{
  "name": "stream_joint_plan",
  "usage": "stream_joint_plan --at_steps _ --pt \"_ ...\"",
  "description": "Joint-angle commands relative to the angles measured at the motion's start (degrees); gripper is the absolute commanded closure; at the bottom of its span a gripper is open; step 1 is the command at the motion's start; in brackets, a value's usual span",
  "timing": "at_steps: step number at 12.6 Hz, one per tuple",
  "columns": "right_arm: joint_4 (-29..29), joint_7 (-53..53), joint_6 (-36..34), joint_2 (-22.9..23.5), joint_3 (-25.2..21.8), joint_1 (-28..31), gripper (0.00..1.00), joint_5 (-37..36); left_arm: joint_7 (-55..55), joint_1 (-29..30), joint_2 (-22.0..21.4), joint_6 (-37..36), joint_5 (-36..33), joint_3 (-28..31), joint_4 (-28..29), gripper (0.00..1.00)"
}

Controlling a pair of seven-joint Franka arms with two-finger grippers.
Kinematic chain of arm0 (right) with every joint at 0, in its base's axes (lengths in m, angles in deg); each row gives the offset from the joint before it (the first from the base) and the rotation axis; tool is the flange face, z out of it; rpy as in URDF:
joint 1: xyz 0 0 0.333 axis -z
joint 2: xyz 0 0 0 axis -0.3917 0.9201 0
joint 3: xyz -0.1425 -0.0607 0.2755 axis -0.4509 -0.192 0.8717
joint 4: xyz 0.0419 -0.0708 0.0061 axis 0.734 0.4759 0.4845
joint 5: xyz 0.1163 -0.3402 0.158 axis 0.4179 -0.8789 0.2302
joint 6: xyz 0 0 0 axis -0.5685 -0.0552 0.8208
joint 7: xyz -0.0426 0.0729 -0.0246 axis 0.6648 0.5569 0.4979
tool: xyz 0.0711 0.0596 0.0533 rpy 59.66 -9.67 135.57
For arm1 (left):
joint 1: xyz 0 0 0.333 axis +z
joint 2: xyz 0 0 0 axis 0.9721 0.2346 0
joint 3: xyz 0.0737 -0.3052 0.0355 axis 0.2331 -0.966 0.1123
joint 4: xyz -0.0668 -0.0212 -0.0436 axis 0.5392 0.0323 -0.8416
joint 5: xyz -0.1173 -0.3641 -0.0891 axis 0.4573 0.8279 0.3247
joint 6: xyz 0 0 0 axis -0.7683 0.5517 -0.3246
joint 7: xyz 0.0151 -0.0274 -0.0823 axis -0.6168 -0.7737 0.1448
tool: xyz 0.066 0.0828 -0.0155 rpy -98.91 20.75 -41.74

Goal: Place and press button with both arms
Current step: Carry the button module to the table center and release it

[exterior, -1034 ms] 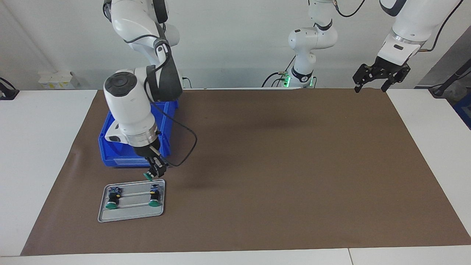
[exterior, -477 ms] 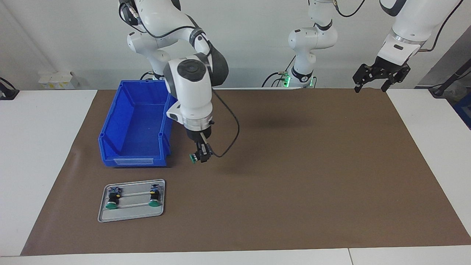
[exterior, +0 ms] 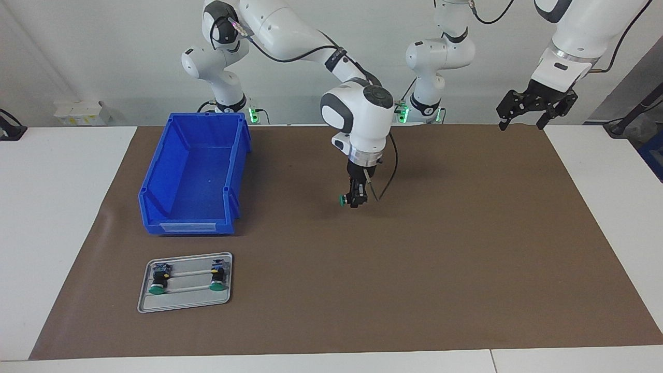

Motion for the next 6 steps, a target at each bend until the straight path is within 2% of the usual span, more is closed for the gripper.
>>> stream_joint_plan --at_steps 1,3,6 --pt "3.7 3.7 4.9 0.6 0.1 -0.5 1.00 -1.3 -0.6 0.8 -1.2 0.1 0.3 -0.3 1.1 0.00" --pt "8.2 5.7 8.9 -0.5 0.1 -1.4 1.00 -1.3 -0.6 0.8 -1.2 0.1 0.3 -0.3 1.1 0.00" --pt "10.9 5.7 10.5 -1.3 0.1 -2.3 1.00 -1.5 -0.6 0.8 -1.2 0.0 0.3 -0.3 1.1 0.00"
